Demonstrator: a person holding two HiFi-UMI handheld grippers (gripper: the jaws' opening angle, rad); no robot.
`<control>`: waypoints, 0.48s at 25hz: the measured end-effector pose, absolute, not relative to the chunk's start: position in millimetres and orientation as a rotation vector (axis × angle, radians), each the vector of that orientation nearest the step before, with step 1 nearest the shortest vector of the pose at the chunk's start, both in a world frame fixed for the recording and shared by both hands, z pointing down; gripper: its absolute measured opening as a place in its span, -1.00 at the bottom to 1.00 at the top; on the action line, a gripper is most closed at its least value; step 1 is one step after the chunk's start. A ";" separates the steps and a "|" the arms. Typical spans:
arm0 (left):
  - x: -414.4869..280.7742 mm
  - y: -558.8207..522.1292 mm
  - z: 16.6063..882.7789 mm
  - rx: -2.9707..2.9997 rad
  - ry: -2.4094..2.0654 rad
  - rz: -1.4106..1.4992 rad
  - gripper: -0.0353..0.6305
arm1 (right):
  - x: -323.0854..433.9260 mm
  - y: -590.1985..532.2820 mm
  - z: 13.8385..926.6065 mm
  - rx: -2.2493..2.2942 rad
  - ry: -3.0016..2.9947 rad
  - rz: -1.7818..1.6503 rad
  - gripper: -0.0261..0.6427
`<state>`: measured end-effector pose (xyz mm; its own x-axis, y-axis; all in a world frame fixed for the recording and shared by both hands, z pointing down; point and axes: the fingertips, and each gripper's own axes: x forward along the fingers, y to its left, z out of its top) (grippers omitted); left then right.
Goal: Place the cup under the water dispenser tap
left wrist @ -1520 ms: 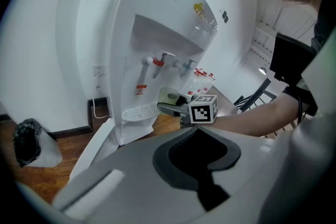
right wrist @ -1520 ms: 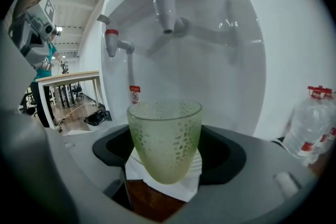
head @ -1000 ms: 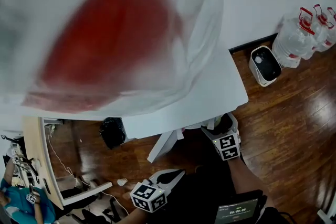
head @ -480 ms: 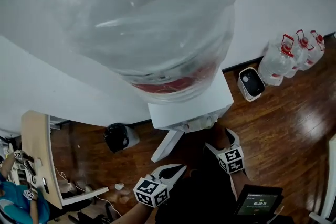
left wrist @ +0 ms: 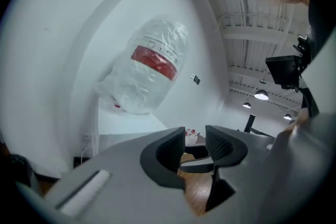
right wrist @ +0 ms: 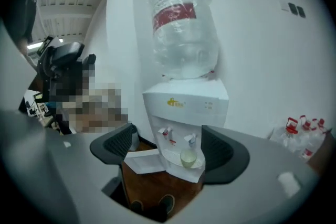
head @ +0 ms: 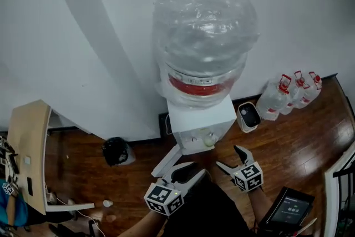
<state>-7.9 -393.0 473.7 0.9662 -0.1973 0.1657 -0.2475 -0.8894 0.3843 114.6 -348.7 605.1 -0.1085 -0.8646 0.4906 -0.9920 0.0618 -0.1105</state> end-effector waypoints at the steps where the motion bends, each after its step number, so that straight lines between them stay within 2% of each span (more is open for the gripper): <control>1: -11.6 -390.7 468.0 2.710 -0.315 0.154 -0.54 | 113.5 -345.4 595.2 1.867 -2.048 0.590 0.30; 6: -37.4 -389.4 446.7 2.691 -0.315 0.055 -0.55 | 108.2 -333.0 532.7 2.011 -2.106 0.574 0.10; 9: -50.5 -394.4 430.3 2.688 -0.359 -0.041 -0.88 | 97.3 -328.8 498.9 2.017 -2.181 0.535 -0.16; 12: -60.0 -389.2 413.5 2.701 -0.366 -0.102 -0.89 | 84.2 -322.3 471.3 2.005 -2.238 0.491 -0.37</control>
<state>-60.0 -389.2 413.5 0.9629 -0.2693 -0.0172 -0.2392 -0.8812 0.4078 84.2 -322.3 471.3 -0.1299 -0.9504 0.2827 -0.9815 0.0828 -0.1729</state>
